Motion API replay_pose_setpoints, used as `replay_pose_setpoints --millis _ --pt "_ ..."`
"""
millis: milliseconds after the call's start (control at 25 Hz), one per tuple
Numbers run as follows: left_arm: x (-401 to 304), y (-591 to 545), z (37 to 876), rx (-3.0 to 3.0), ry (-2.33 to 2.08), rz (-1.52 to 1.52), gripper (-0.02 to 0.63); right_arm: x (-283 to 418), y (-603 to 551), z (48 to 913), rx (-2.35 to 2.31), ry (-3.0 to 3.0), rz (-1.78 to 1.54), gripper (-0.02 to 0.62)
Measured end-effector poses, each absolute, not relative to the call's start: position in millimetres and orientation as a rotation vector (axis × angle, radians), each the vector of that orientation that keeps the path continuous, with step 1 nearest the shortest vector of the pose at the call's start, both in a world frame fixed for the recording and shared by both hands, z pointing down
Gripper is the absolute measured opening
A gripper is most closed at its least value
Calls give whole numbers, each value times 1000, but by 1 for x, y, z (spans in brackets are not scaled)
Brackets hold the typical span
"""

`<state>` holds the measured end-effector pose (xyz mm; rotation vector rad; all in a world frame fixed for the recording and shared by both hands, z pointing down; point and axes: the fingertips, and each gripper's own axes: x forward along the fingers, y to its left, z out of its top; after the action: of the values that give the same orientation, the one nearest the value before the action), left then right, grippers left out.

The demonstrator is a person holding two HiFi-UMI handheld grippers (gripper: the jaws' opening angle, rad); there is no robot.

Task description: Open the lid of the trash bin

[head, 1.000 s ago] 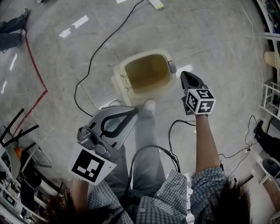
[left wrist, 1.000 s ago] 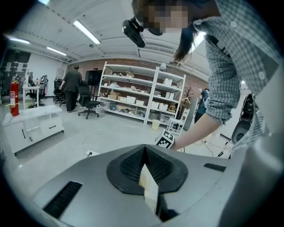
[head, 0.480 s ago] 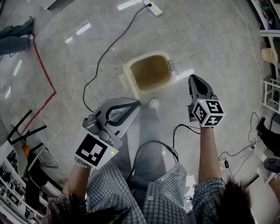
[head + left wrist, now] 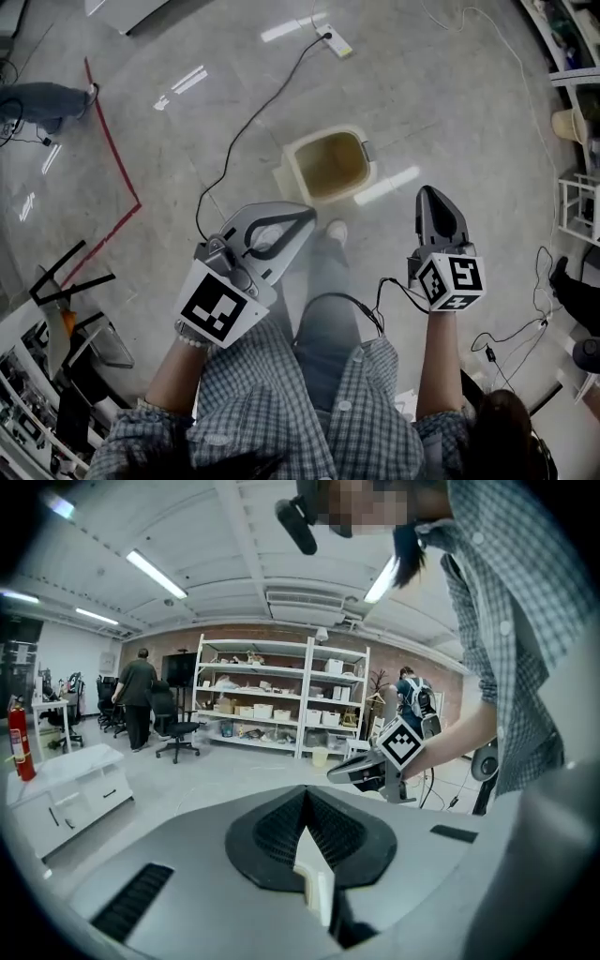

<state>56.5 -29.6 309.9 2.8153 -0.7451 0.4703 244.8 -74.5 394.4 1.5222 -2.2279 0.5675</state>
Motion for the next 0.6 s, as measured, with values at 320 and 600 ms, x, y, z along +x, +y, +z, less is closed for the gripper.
replay_pose_setpoints --millis 320,600 --pt "46 -30 266 2841 -781 401 -2 243 -45 319 1653 -2229 466 21" --pt "37 -29 233 2852 -802 360 -2 244 -23 275 1764 -2249 360 21"
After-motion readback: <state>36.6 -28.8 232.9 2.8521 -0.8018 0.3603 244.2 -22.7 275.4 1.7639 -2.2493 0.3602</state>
